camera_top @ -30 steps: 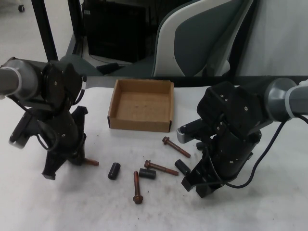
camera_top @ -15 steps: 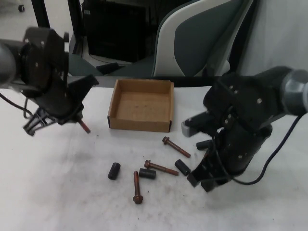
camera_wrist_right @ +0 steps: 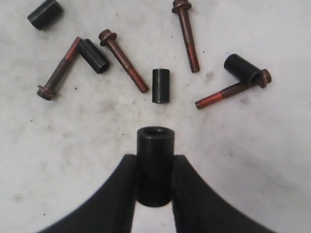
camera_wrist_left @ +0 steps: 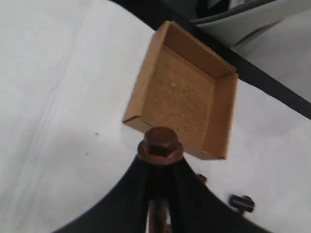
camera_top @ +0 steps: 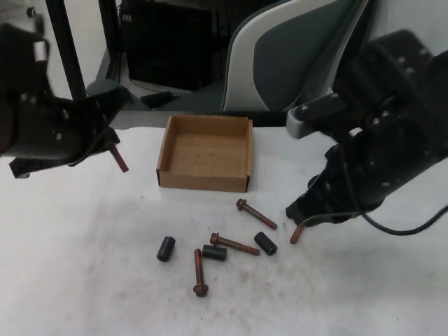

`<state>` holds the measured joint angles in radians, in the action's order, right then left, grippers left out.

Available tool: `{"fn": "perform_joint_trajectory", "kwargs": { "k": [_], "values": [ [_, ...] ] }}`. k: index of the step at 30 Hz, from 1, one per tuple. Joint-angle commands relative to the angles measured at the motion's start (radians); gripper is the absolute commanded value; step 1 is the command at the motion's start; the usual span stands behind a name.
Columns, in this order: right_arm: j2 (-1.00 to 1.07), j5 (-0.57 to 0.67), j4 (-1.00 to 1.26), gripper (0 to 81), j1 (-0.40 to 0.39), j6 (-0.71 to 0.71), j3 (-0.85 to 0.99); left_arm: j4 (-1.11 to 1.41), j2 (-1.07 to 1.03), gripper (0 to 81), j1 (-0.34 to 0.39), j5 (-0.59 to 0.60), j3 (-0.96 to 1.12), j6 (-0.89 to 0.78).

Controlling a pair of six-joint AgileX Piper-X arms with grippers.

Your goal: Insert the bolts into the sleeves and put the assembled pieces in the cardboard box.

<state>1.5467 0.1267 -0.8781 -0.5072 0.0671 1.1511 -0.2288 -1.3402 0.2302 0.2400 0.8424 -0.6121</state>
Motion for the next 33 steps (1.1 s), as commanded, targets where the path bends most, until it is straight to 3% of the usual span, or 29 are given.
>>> {"fn": "perform_joint_trajectory", "kwargs": {
  "k": [1, 7, 16, 23, 26, 33],
  "values": [
    [-0.115, 0.013, 0.044, 0.3, -0.01, -0.024, -0.059, 0.067, 0.053, 0.8, 0.001, 0.06, -0.039, 0.05],
    [-0.256, 0.013, 0.163, 0.3, -0.071, -0.09, -0.234, 0.114, 0.179, 0.8, 0.001, 0.134, -0.15, 0.159],
    [-0.445, 0.013, 0.521, 0.3, -0.271, -0.255, -0.523, 0.175, 0.329, 0.8, 0.001, 0.245, -0.283, 0.294],
    [-0.476, 0.013, 0.867, 0.3, -0.392, -0.352, -0.666, 0.235, 0.433, 0.8, 0.001, 0.362, -0.372, 0.369],
    [-0.474, 0.013, 0.995, 0.3, -0.407, -0.348, -0.72, 0.299, 0.451, 0.8, 0.001, 0.434, -0.401, 0.375],
    [-0.378, 0.118, 1.213, 0.3, -0.407, -0.182, -0.767, 0.509, 0.423, 0.8, 0.001, 0.59, -0.429, 0.412]
  ]
}}
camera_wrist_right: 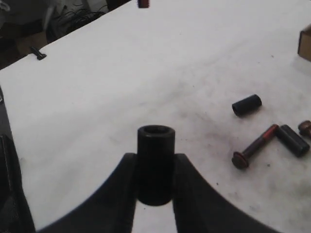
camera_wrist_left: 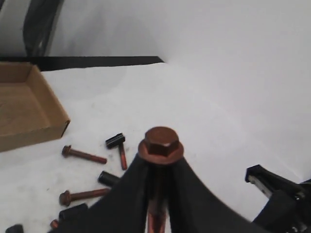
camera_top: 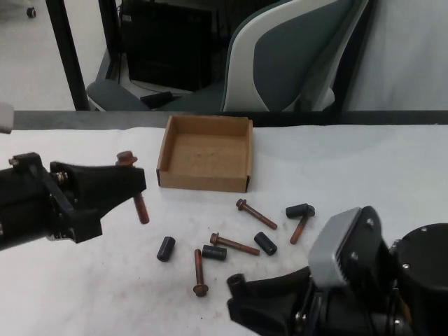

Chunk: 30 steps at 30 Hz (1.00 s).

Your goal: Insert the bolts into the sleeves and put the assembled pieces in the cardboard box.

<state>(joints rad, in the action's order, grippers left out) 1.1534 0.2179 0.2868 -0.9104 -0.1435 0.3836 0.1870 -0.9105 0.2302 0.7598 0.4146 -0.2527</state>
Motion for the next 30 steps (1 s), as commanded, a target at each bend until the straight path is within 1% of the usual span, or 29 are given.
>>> {"fn": "perform_joint_trajectory", "kwargs": {
  "k": [1, 4, 8, 11, 16, 22, 26, 30],
  "values": [
    [0.034, 0.042, 0.073, 0.3, -0.004, 0.058, 0.0, 0.114, -0.014, 0.8, 0.001, 0.096, -0.003, 0.08],
    [0.104, 0.072, 0.148, 0.3, -0.004, 0.115, 0.017, 0.15, -0.027, 0.8, 0.001, 0.155, -0.003, 0.141],
    [0.188, 0.087, 0.184, 0.3, -0.004, 0.136, 0.074, 0.173, -0.028, 0.8, 0.001, 0.155, -0.003, 0.149],
    [0.225, 0.087, 0.184, 0.3, -0.002, 0.186, 0.126, 0.208, -0.028, 0.8, 0.001, 0.155, -0.003, 0.149],
    [0.263, 0.087, 0.184, 0.3, 0.03, 0.219, 0.193, 0.245, -0.028, 0.8, 0.001, 0.157, -0.003, 0.149],
    [0.265, 0.087, 0.184, 0.3, 0.08, 0.268, 0.221, 0.247, -0.028, 0.8, 0.005, 0.178, -0.003, 0.171],
    [0.265, 0.087, 0.216, 0.3, 0.096, 0.279, 0.22, 0.247, -0.028, 0.8, 0.04, 0.186, -0.003, 0.195],
    [0.265, 0.087, 0.227, 0.3, 0.097, 0.283, 0.221, 0.244, -0.033, 0.8, 0.115, 0.181, -0.003, 0.227]
  ]
}}
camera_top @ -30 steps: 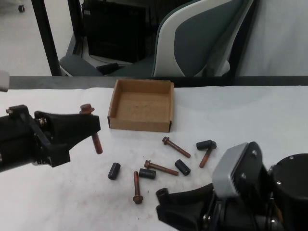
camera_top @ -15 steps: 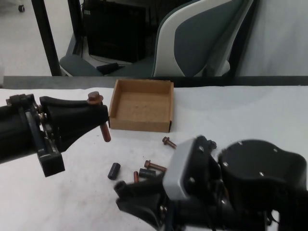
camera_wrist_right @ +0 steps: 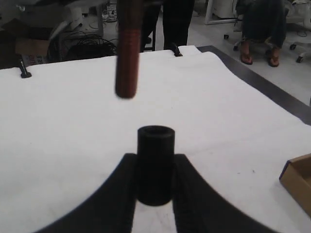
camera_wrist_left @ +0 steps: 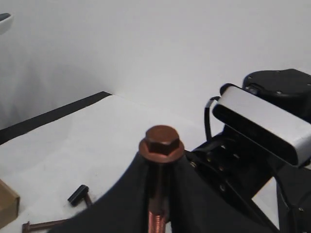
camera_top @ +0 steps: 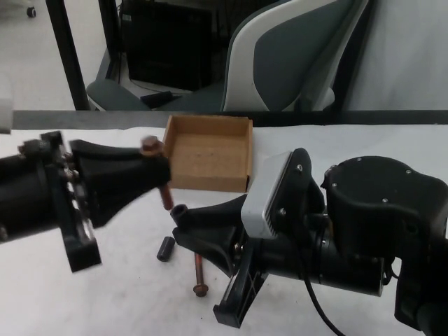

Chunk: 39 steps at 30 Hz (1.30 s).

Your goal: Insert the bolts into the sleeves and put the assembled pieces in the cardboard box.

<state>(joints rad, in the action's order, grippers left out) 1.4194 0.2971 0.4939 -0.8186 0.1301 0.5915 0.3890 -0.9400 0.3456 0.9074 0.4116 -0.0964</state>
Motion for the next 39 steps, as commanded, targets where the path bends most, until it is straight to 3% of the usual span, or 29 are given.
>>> {"fn": "perform_joint_trajectory", "kwargs": {
  "k": [1, 20, 39],
  "values": [
    [-0.001, 0.008, 0.019, 0.3, 0.005, 0.01, 0.013, 0.042, -0.007, 0.8, 0.016, 0.024, 0.0, 0.081],
    [-0.051, 0.031, -0.061, 0.3, 0.009, -0.055, 0.013, 0.042, -0.025, 0.8, 0.034, -0.166, 0.005, 0.124],
    [-0.073, 0.031, -0.041, 0.3, 0.009, -0.086, 0.012, 0.042, -0.025, 0.8, 0.037, -0.182, 0.005, 0.086]
  ]
}}
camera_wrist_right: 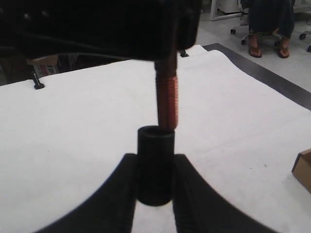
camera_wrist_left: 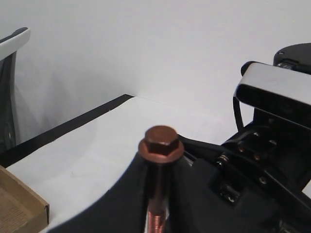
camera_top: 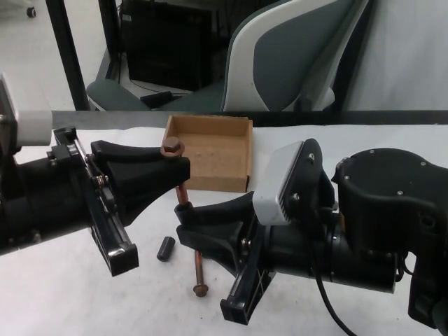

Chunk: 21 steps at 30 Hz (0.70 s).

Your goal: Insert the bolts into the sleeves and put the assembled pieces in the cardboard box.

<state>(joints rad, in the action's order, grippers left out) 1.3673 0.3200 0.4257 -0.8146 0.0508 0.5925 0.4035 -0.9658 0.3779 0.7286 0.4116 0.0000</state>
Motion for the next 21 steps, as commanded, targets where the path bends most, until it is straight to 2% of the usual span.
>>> {"fn": "perform_joint_trajectory", "kwargs": {
  "k": [1, 10, 21],
  "values": [
    [-0.024, 0.006, 0.029, 0.3, 0.005, -0.007, 0.011, 0.028, 0.001, 0.8, 0.005, -0.009, 0.005, -0.01],
    [-0.032, -0.049, 0.029, 0.3, 0.005, -0.007, 0.011, 0.028, 0.001, 0.8, 0.005, -0.01, 0.005, -0.064],
    [-0.032, -0.053, 0.047, 0.3, 0.005, -0.007, 0.011, 0.028, 0.001, 0.8, 0.005, -0.002, 0.005, -0.121]
  ]
}}
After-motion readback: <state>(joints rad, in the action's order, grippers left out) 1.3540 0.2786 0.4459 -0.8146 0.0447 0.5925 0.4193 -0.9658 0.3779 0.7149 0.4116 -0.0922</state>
